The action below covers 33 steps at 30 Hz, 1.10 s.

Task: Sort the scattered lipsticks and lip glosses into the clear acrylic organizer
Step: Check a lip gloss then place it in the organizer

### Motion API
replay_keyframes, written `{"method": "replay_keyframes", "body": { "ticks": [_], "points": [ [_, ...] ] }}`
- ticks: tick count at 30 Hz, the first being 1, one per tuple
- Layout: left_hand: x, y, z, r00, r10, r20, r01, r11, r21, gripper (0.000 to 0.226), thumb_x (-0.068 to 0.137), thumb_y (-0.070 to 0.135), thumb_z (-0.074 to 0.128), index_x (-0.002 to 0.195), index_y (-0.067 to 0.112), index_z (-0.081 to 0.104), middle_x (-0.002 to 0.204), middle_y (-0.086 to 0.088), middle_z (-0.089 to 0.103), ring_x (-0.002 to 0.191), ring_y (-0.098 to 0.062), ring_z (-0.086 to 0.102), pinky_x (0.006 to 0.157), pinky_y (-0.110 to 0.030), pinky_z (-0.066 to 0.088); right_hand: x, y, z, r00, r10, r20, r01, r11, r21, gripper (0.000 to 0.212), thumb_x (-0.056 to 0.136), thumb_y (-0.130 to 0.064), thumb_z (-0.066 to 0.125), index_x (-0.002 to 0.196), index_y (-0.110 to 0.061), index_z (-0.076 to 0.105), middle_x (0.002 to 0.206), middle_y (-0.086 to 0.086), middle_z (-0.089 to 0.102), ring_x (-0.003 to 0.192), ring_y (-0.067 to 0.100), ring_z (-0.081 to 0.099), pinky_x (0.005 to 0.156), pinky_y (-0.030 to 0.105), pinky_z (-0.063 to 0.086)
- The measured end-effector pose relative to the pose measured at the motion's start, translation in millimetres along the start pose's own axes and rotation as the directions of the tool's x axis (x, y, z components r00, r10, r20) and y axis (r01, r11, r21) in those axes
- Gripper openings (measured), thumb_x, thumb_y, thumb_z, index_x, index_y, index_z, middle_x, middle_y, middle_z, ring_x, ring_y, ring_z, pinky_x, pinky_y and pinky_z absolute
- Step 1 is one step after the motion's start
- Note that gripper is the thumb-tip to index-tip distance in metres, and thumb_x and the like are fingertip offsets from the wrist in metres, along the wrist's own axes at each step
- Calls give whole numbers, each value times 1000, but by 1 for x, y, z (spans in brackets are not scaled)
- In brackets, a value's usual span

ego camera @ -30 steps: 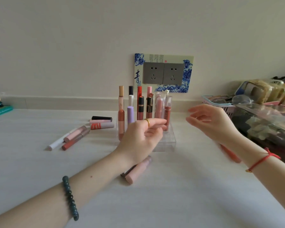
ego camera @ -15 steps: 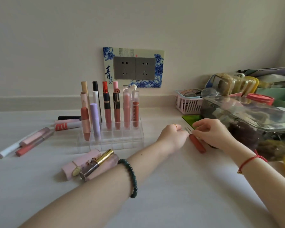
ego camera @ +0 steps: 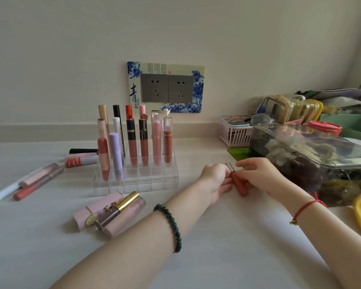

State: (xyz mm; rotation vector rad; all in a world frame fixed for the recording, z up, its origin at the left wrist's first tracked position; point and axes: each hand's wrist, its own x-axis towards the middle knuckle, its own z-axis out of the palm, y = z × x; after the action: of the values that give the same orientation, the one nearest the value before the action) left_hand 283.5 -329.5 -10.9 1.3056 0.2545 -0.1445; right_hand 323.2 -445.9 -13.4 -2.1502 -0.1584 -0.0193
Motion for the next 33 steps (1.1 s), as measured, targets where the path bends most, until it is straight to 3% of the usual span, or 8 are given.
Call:
{"method": "replay_keyframes", "body": {
  "ticks": [3, 5, 7, 10, 16, 20, 26, 33],
  "points": [
    [-9, 4, -5, 999, 33, -11, -33, 999, -43, 16, 87, -4, 36, 78, 6, 44, 80, -13, 59, 74, -25, 60, 76, -35, 51, -5, -7, 1, 999, 21, 45, -29, 983, 184, 37, 81, -4, 66, 117, -5, 57, 95, 17, 65, 69, 22, 64, 64, 33, 57],
    [-14, 8, -9, 996, 90, -25, -91, 996, -25, 13, 87, -2, 39, 82, 7, 46, 92, -17, 61, 89, -30, 62, 85, -37, 50, -10, -15, 2, 998, -7, 56, -9, 961, 276, 39, 80, -3, 66, 117, -6, 56, 93, 17, 66, 72, 23, 66, 61, 31, 59],
    [-22, 12, -14, 983, 181, -38, -180, 983, 35, 20, 86, 1, 41, 100, 8, 53, 104, -15, 60, 105, -31, 59, 92, -38, 47, -15, -24, 3, 997, -64, 44, 45, 939, 340, 38, 80, -2, 66, 116, -7, 56, 91, 15, 68, 72, 23, 68, 52, 25, 57],
    [-39, 20, -26, 950, 310, -32, -304, 944, 128, 36, 87, 5, 43, 121, 9, 54, 110, -9, 63, 109, -25, 58, 99, -38, 45, -25, -38, 8, 986, -166, 3, 152, 908, 390, 31, 79, -4, 66, 109, -9, 61, 86, 10, 71, 68, 19, 71, 54, 25, 57],
    [-75, 32, -63, 855, 519, 7, -506, 830, 234, 33, 87, 4, 46, 108, 22, 64, 92, 13, 66, 103, -13, 62, 97, -33, 47, -47, -71, 31, 942, -330, -54, 322, 851, 416, 27, 76, -5, 70, 101, -13, 65, 87, 5, 70, 69, 14, 71, 58, 25, 58],
    [-91, 44, -95, 775, 629, 55, -612, 728, 308, 38, 88, 3, 47, 94, 37, 63, 100, 14, 68, 106, -10, 62, 94, -28, 47, -55, -98, 50, 892, -447, -64, 428, 794, 432, 23, 75, -4, 70, 88, -22, 65, 83, 3, 70, 69, 13, 70, 57, 23, 58],
    [-100, 60, -144, 687, 724, 63, -653, 577, 491, 36, 89, 7, 50, 121, 23, 57, 99, 25, 62, 98, 12, 58, 81, -5, 46, -53, -135, 84, 819, -571, -63, 549, 747, 375, 23, 76, -5, 70, 83, -26, 62, 81, -1, 69, 71, 15, 69, 62, 25, 59],
    [-98, 60, -180, 676, 735, -55, -580, 577, 576, 36, 90, 8, 49, 122, 22, 56, 107, 18, 63, 106, 2, 58, 93, -16, 44, -40, -153, 127, 780, -623, -48, 608, 739, 288, 23, 77, -5, 68, 97, -16, 62, 85, -5, 65, 80, 11, 66, 74, 26, 58]
  ]
}}
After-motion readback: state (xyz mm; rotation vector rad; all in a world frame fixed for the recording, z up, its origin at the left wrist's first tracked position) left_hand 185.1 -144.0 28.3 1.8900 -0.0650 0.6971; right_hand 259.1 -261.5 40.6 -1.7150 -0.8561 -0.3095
